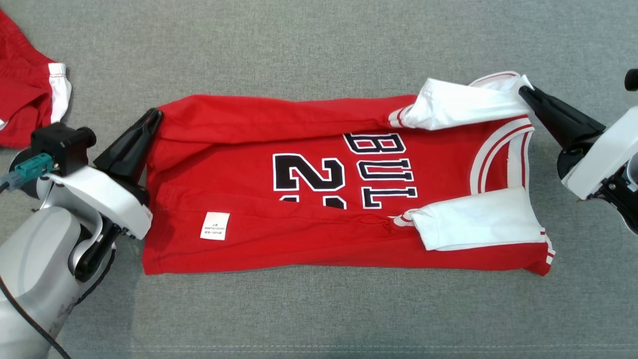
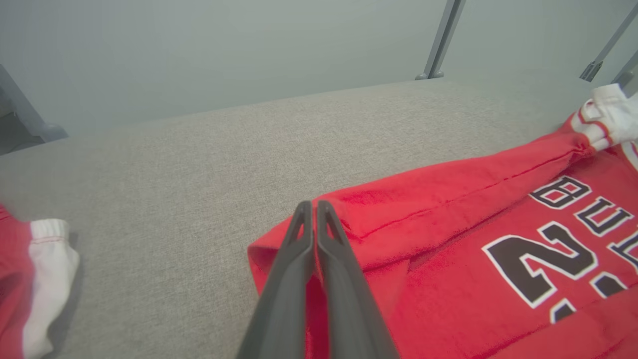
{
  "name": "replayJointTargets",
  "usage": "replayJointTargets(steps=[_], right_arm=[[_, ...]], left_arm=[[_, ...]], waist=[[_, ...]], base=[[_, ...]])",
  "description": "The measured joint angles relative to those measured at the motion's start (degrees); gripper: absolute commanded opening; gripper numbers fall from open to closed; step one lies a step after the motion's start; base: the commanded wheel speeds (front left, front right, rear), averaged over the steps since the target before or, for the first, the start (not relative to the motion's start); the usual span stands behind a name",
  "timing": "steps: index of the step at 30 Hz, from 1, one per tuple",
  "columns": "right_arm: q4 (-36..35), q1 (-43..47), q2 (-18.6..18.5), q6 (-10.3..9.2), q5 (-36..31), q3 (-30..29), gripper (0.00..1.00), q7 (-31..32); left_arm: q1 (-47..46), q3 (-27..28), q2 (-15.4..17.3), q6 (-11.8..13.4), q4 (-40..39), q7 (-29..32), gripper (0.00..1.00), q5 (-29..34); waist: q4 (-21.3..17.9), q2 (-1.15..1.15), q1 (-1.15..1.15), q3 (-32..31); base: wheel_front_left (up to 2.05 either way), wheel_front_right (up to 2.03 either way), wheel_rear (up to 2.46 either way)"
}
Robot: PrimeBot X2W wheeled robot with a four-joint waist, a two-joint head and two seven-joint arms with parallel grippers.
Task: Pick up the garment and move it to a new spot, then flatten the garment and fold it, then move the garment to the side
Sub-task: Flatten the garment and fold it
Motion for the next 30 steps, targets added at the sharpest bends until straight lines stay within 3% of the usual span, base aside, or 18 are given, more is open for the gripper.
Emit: replayJointTargets(steps=[13, 30], right_arm=[[-4.98, 5.88, -2.87, 0.0, 4.78, 1.63, 0.0, 0.77], [-5.84, 12.9, -3.12, 0.0, 7.08, 4.85, 0.0, 0.94]], left_arm=[[2.25, -4.67, 4.56, -0.01, -0.3, 0.0, 0.0, -6.43], [5.54, -11.59, 3.97, -0.01, 2.98, 0.05, 0.0, -12.83]], waist=[[-1.16, 0.0, 0.0, -2.85], [-1.16, 0.0, 0.0, -5.48]], base=[[0.0, 0.0, 0.0], [0.0, 0.0, 0.0]])
